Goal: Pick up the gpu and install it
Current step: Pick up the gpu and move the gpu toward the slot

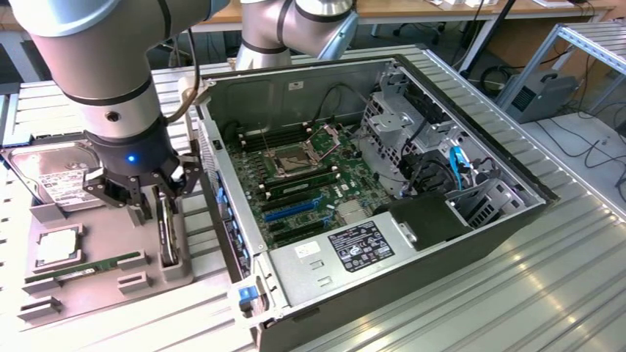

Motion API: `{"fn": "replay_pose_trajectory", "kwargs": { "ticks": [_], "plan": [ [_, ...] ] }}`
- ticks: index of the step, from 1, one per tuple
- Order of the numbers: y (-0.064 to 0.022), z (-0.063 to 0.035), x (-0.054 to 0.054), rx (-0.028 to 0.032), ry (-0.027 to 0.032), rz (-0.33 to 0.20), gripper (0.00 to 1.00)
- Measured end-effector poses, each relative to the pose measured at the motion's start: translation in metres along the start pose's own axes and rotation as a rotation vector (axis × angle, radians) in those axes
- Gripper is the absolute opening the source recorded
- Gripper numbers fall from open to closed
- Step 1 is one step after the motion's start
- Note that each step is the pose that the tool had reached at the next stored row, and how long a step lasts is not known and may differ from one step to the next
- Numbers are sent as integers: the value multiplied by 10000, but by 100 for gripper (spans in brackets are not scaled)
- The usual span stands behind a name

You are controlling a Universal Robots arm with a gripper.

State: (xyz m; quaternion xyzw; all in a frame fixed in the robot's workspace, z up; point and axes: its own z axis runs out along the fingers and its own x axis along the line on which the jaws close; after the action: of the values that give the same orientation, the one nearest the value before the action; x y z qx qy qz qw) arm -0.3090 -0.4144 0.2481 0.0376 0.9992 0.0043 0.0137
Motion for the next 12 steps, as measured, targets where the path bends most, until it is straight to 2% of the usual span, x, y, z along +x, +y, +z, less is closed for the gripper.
{"fn": "replay_pose_trajectory", "kwargs": {
  "ticks": [7,12],
  "plan": [
    [0,58,2,0,0,0,42],
    [-1,61,2,-2,1,1,42]
  ]
}}
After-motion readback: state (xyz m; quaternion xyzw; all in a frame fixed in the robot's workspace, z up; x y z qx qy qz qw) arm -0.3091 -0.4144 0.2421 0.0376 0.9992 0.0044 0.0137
